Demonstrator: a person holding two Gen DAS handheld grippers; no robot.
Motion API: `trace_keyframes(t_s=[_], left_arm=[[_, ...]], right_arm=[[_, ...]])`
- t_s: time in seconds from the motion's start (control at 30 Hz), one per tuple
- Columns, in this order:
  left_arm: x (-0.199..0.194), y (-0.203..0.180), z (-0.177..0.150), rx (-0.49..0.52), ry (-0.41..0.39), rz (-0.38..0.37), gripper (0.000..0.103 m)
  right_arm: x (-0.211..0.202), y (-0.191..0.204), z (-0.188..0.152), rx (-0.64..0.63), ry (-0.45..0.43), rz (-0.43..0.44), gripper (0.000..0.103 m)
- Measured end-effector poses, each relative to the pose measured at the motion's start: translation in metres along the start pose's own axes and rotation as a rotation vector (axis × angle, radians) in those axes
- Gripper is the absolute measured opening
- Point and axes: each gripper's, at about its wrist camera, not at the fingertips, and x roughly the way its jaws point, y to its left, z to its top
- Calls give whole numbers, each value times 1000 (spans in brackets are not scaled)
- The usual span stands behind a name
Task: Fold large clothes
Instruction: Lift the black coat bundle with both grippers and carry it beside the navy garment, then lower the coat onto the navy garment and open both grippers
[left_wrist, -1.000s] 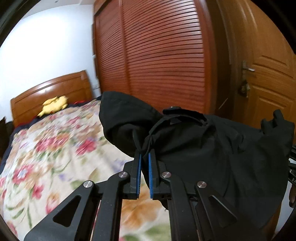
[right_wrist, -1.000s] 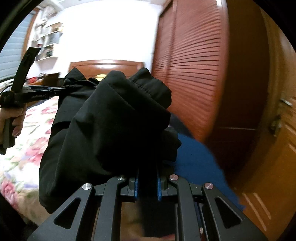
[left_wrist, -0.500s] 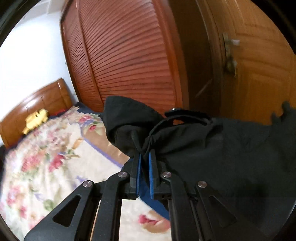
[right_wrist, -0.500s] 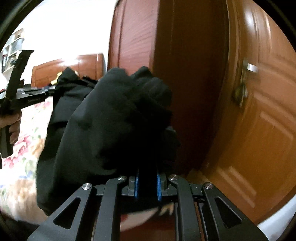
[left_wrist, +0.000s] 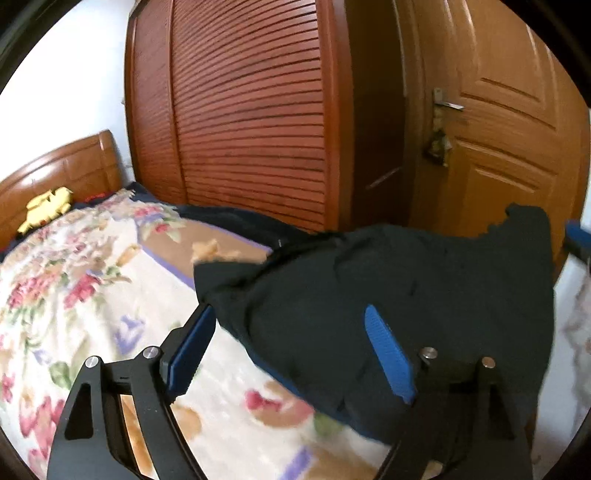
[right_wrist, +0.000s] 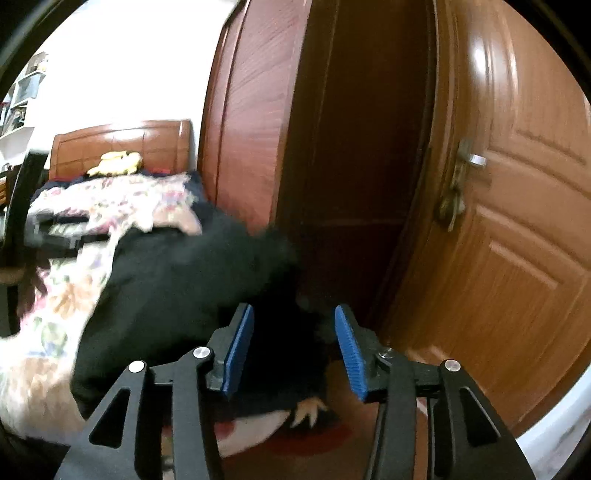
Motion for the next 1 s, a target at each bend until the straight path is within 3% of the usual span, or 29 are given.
trace_keyframes(t_s=[0.13, 0.37, 0.47, 0.53, 0.7, 1.0], left_arm=[[-13, 2, -23, 25, 15, -24, 85], [-36, 16, -53, 13, 26, -64, 95], [-48, 24, -64, 2, 32, -56, 95], [-56, 28, -69, -3, 28, -55, 95], [-70, 37, -76, 7, 21, -45, 95], [-103, 45, -81, -5, -10, -42, 95]], right_arm=[[-26, 13, 13, 32, -75, 49, 51], [-10, 59, 22, 0, -14, 173, 52], [20, 54, 20, -9, 48, 161, 51], [42, 46, 17, 2, 113, 105, 51], [69, 21, 4, 54, 213, 60, 51], [57, 35, 15, 56, 209, 33, 52]])
